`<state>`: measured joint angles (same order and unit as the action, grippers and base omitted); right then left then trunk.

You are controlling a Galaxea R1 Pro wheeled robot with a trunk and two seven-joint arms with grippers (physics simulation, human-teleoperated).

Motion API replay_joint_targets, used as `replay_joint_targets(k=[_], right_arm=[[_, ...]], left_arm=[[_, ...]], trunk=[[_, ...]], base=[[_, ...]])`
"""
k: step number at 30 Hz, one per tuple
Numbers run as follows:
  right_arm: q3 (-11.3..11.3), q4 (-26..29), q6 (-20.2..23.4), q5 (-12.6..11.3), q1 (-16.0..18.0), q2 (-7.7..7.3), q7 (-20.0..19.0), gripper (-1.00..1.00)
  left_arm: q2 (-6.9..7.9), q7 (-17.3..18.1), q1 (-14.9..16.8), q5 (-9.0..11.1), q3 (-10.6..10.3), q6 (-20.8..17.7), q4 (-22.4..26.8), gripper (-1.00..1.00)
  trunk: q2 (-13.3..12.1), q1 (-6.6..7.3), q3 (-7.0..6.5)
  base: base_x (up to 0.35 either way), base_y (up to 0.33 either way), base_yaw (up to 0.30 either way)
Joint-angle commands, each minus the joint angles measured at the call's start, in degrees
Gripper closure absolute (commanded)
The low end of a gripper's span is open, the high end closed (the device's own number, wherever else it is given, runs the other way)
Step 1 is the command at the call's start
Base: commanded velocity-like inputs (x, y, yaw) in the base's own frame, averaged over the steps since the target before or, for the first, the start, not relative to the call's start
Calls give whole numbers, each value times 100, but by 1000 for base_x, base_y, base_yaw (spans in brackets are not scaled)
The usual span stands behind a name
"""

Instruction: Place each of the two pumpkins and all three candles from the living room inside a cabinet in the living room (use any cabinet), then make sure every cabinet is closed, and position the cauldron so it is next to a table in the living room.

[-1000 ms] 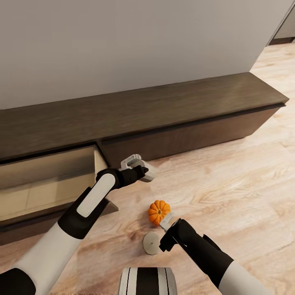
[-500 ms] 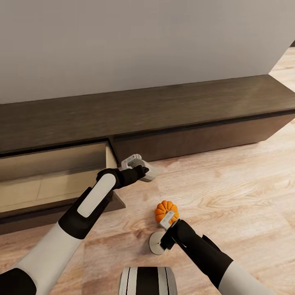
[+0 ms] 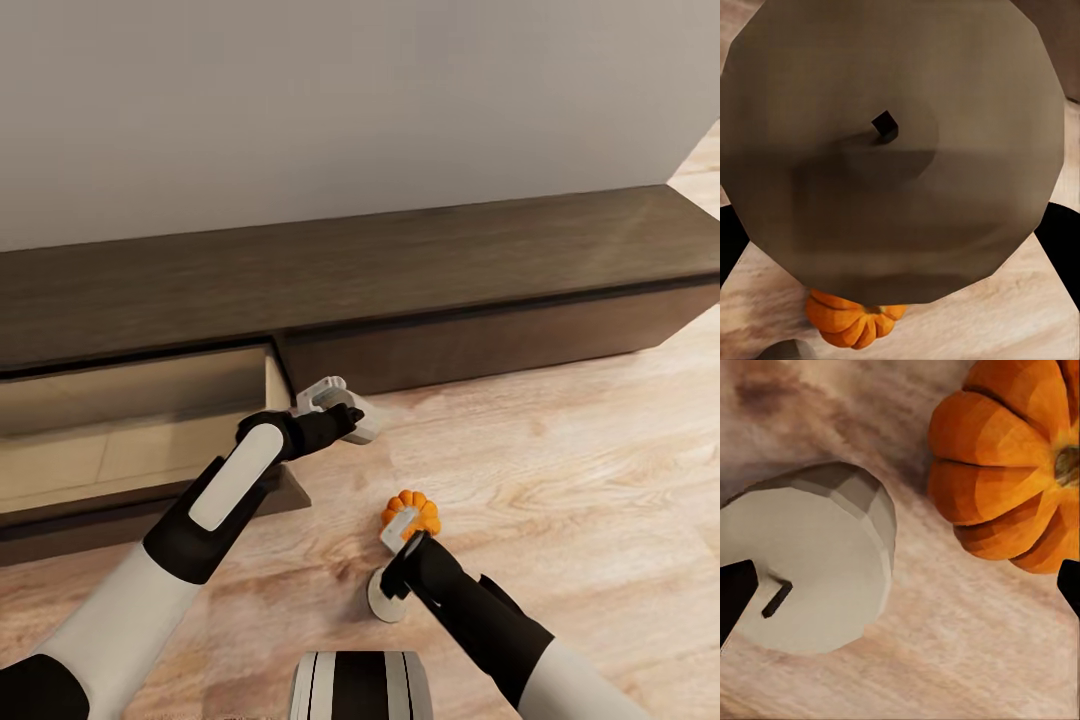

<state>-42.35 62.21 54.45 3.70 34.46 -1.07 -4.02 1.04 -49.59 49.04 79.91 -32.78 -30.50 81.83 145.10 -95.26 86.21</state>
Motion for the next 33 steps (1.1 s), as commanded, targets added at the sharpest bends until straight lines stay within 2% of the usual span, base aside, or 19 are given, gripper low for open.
replay_joint_targets(k=[1, 7, 11, 13, 16, 20, 23, 25, 30, 33], right_arm=[[-40, -4, -2, 1, 0, 28, 42, -100], [-121, -11, -6, 13, -55, 78, 133, -100], [-197, -20, -121, 5, -120, 88, 551, -100], [-325, -26, -217, -13, -141, 89, 827, -100], [-469, -37, -258, -34, -153, 89, 980, -100], [-525, -104, -330, -51, -163, 89, 1029, -100], [-535, -357, -727, -54, -233, 99, 1019, -100], [-530, -420, -788, -72, -298, 149, 1084, -100], [-516, -471, -716, -87, -188, 74, 1032, -100], [-512, -459, -702, -89, -172, 69, 1013, -100]], left_arm=[[0, 2, 0, -2, 0, 0, 0, 100], [-4, 2, 0, -2, 0, 0, -2, 100], [-3, 2, 0, -2, 0, 0, -2, 100], [-5, 2, 0, -2, -2, 0, -4, 100], [-9, 2, 0, -5, -7, 0, -7, 100], [-123, 2, 0, -16, -11, 0, -117, 100], [-235, 2, 0, -23, -16, 0, -288, 100], [-212, 65, -49, -9, -76, 47, -215, 100], [-359, 222, -181, -125, 150, 54, -43, 100], [-458, 323, -191, 71, 49, 50, 58, 100]], trunk=[[0, 0, 0], [0, 0, 0], [0, 0, 0], [0, 0, 0], [0, 0, 0], [0, 0, 0], [0, 0, 0], [0, 0, 0], [0, 0, 0], [0, 0, 0]], base=[[0, 0, 253], [0, 0, 281], [0, 0, 221], [0, 0, 58], [0, 0, 17], [0, 0, 3], [0, 0, 0], [0, 0, 0], [0, 0, 0], [0, 0, 0]])
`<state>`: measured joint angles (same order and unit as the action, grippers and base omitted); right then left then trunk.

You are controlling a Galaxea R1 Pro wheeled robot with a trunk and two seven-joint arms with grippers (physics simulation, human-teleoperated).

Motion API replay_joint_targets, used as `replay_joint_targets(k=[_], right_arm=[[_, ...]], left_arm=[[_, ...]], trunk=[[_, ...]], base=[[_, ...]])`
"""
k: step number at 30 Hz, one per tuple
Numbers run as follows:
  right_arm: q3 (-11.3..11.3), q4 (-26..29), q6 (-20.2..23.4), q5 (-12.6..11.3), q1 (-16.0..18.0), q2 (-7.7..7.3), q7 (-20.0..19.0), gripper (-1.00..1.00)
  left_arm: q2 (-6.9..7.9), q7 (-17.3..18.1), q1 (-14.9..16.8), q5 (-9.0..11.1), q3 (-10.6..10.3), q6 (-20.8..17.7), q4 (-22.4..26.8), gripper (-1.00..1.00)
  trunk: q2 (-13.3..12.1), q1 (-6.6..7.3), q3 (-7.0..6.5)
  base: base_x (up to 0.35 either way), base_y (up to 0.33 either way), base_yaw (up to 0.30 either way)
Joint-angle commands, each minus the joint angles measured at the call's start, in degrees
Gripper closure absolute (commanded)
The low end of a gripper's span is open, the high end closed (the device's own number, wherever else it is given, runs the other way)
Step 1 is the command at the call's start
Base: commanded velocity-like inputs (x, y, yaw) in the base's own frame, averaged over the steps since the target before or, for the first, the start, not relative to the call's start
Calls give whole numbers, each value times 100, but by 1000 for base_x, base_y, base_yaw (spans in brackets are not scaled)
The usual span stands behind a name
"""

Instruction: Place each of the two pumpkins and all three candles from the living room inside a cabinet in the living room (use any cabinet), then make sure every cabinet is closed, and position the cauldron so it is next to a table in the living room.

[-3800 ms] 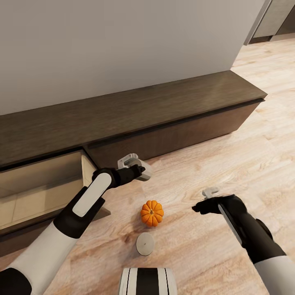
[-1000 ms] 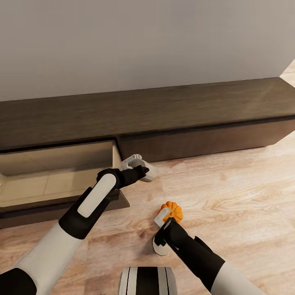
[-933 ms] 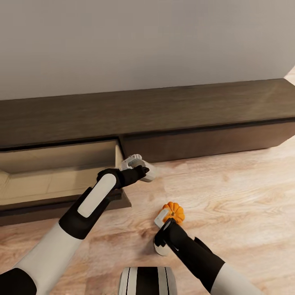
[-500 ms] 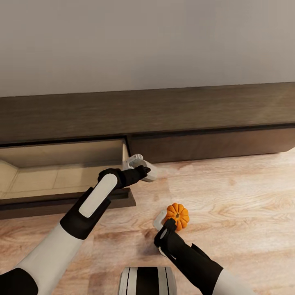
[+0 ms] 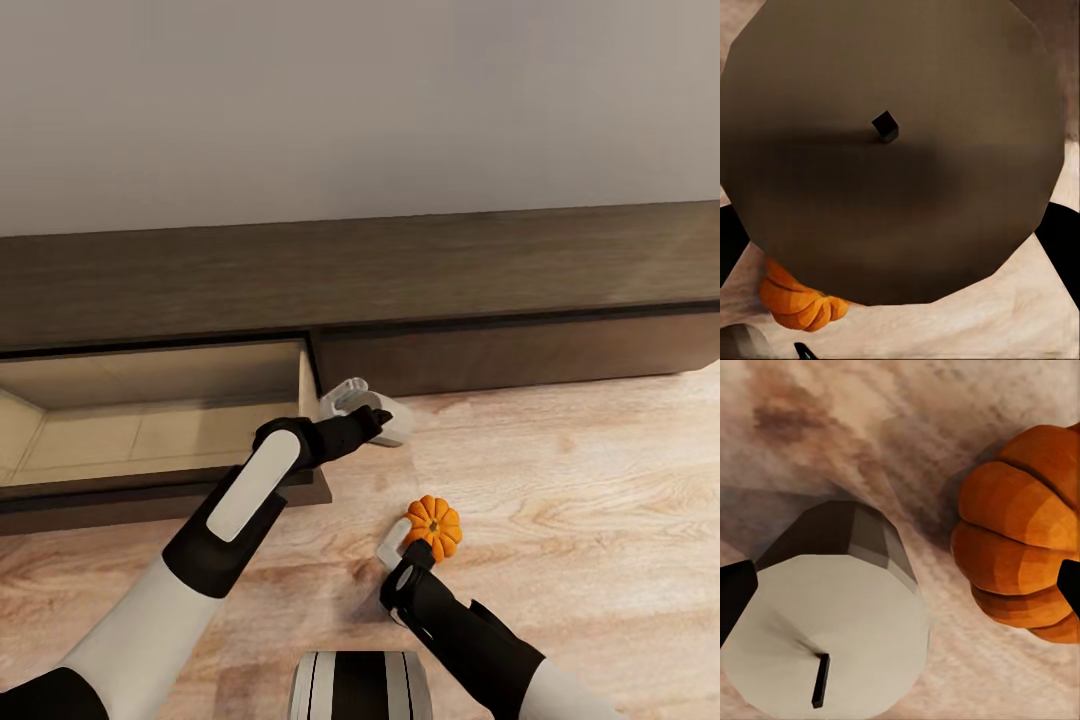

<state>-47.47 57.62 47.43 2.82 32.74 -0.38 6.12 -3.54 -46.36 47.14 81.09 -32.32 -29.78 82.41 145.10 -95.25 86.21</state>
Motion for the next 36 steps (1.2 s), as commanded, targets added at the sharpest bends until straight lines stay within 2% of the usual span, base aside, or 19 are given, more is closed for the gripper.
replay_joint_targets(k=[1, 3, 11, 29, 36], right_arm=[[0, 2, 1, -1, 2, 0, -3, -100], [1, 3, 2, -1, 4, 2, -4, -100], [1, 3, 3, -1, 4, -4, 1, -100], [72, 54, 6, 18, 4, 6, 4, -100], [93, 36, -216, 20, 4, 26, 7, -100]], left_arm=[[-33, 33, -1, -30, -33, -25, 32, 100], [-76, 99, -2, -22, -102, -27, 37, 100], [-87, 135, -3, -49, -108, -43, 51, 100], [-104, 136, -3, -49, -108, -45, 56, 100], [-114, 136, -3, -49, -116, -47, 64, 100]], trunk=[[0, 0, 0], [0, 0, 0], [0, 0, 0], [0, 0, 0], [0, 0, 0]], base=[[0, 0, 0], [0, 0, 0], [-3, 0, 0], [-146, 0, 0], [-4, 0, 0]])
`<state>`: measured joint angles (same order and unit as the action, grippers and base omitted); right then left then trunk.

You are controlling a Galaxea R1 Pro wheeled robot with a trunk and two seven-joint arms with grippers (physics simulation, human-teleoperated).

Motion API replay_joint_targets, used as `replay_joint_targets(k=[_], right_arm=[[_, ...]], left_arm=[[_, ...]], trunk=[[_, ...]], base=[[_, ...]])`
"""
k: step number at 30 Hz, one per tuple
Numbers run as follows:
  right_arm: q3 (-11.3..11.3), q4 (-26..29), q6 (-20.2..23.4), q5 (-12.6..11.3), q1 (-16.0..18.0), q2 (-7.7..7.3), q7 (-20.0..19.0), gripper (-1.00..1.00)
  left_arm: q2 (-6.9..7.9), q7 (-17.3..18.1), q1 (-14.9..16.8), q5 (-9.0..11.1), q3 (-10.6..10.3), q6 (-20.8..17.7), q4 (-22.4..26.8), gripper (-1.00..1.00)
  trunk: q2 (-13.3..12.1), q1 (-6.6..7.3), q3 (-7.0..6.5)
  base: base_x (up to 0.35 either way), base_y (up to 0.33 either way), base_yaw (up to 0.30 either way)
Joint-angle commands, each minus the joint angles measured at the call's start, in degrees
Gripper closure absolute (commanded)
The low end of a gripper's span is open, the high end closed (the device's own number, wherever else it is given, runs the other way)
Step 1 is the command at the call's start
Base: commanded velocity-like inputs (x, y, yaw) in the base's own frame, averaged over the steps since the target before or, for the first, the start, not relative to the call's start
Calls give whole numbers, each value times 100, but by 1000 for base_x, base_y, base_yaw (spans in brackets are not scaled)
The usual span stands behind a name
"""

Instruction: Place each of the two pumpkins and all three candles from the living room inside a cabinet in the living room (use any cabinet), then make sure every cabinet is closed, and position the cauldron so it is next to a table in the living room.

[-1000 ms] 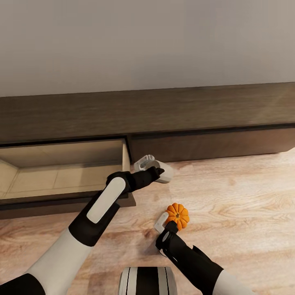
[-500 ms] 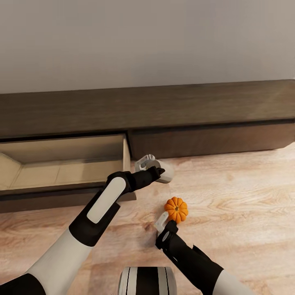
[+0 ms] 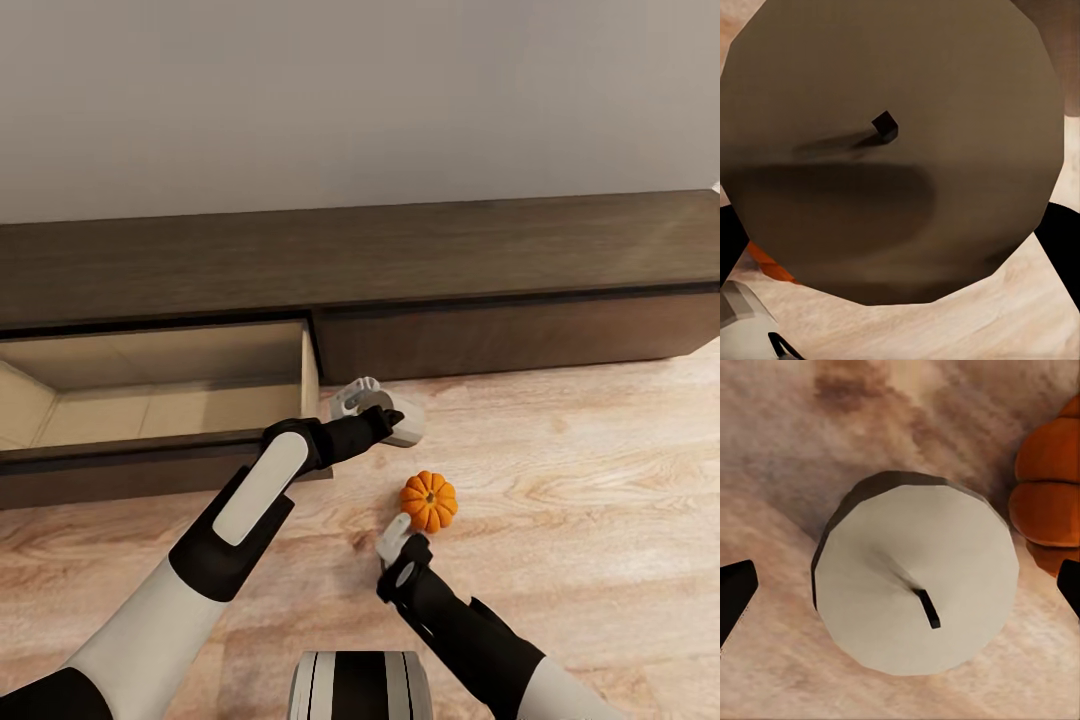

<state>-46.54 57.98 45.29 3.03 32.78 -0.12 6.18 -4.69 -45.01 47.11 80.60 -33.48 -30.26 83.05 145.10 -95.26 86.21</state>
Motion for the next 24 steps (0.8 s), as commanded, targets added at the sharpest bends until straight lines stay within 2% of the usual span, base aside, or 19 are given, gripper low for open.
replay_joint_targets(k=[1, 2, 4, 5, 8, 11, 13, 19, 24], right_arm=[[43, 0, -42, -2, 0, 1, 3, -100], [119, -2, -60, -3, 0, 2, 2, -100], [519, -22, -87, -7, 0, 7, -1, -100], [790, -34, -96, -9, 0, 14, -2, -100], [1243, -187, -231, -18, 0, 19, -3, -100], [1363, -850, -757, -18, 30, 13, -5, -100], [1414, -1051, -923, -19, 56, 12, -31, -100], [1454, -1120, -1026, -13, 61, 20, -53, -100], [1447, -1092, -1354, -4, 47, 21, -42, -100]], left_arm=[[-3, 2, 0, 0, 0, -2, 0, 100], [-4, 1, 0, 0, 0, -3, 0, 100], [-5, 5, 0, 0, -4, -5, 1, 100], [-6, 5, 0, 0, -5, -6, 1, 100], [-6, 28, 0, 0, -9, -4, 1, 100], [-6, 240, -1, 0, -9, -11, -6, 100], [-6, 304, -1, 0, -9, -14, -8, 100], [-6, 326, 0, 0, -9, -15, -8, 100], [-5, 326, 0, 0, -9, -15, -8, 100]], trunk=[[0, 0, 0], [0, 0, 0], [0, 0, 0], [0, 0, 0], [0, 0, 0], [0, 0, 0], [0, 0, 0], [0, 0, 0], [0, 0, 0]], base=[[0, 0, 0], [0, 0, 0], [0, 0, 0], [0, 0, 0], [0, 0, 0], [0, 0, 0], [0, 0, 0], [0, 0, 0], [0, 0, 0]])
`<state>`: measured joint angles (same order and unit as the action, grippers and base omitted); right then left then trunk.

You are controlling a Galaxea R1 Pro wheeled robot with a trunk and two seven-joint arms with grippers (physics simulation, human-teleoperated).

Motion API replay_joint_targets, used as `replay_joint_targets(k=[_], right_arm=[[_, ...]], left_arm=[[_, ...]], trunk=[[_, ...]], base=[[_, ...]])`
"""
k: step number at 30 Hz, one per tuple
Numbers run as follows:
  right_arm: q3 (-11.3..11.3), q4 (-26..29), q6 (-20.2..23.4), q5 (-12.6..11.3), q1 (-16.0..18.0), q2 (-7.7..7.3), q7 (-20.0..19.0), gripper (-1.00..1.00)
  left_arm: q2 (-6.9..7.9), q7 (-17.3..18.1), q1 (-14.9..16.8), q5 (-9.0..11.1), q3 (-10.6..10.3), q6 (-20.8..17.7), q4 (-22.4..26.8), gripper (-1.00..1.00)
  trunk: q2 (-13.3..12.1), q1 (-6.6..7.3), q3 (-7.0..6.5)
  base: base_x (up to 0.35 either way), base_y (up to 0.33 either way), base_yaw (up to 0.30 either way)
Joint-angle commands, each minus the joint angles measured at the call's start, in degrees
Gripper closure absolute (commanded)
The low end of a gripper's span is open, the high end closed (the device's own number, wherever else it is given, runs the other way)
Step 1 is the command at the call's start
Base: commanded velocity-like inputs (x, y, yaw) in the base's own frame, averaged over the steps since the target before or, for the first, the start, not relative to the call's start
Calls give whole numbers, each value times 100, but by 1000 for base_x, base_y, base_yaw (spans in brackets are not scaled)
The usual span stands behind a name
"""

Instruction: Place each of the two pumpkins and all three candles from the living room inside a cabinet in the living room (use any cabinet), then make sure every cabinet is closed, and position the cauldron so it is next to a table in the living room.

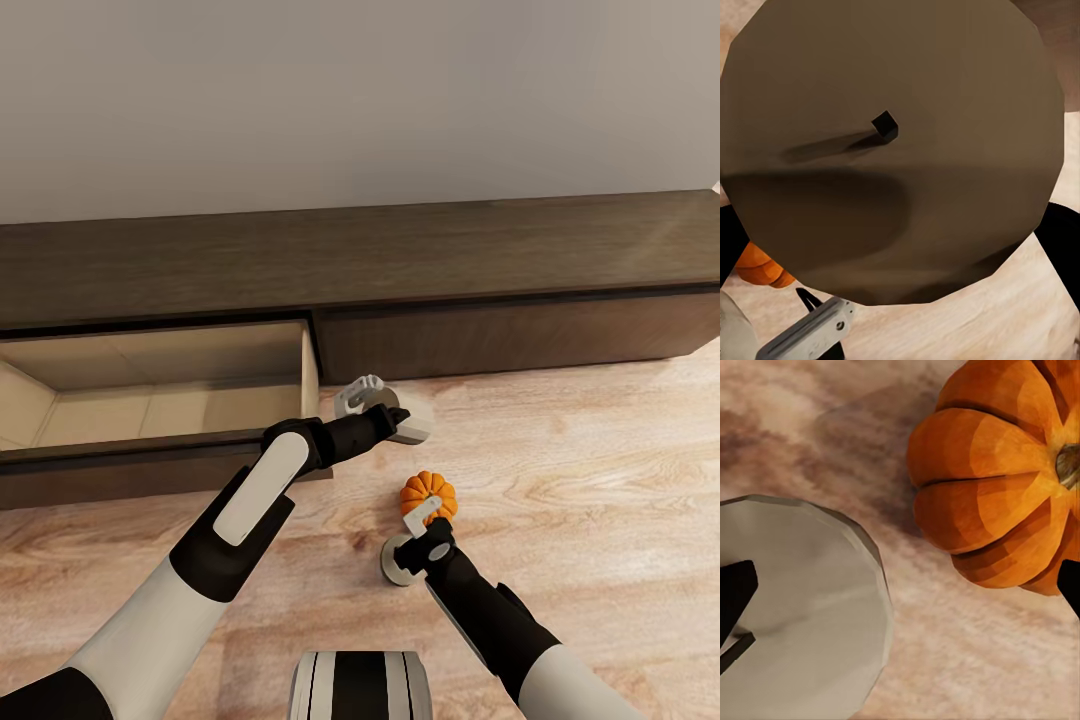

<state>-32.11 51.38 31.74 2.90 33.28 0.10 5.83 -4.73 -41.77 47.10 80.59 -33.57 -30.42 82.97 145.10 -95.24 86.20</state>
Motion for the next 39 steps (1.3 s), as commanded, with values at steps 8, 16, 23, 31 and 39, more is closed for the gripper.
replay_joint_targets(k=[8, 16, 23, 31, 39], right_arm=[[-8, 60, -4, 18, -32, -1, 9, -100], [-15, 345, 38, 10, -41, -1, -10, -100], [-30, 300, 42, -144, -49, 14, -123, -100], [-48, 189, 42, -409, -50, 10, -664, -100], [-42, 73, 41, -433, -50, 7, -830, -100]], left_arm=[[2, 2, 0, 1, 0, 1, -1, 100], [0, 2, 1, 1, 0, 1, -3, 100], [1, 2, -1, 1, 0, 1, -1, 100], [2, 2, -4, 1, 0, 1, 0, 100], [7, 2, -1, 1, 0, 1, 0, 100]], trunk=[[-1, -1, 0], [-1, -1, 0], [-1, -1, 0], [-1, -1, 0], [-1, -1, 0]], base=[[0, 0, 0], [0, 0, 0], [0, 0, 0], [0, 0, 0], [0, 0, 0]])
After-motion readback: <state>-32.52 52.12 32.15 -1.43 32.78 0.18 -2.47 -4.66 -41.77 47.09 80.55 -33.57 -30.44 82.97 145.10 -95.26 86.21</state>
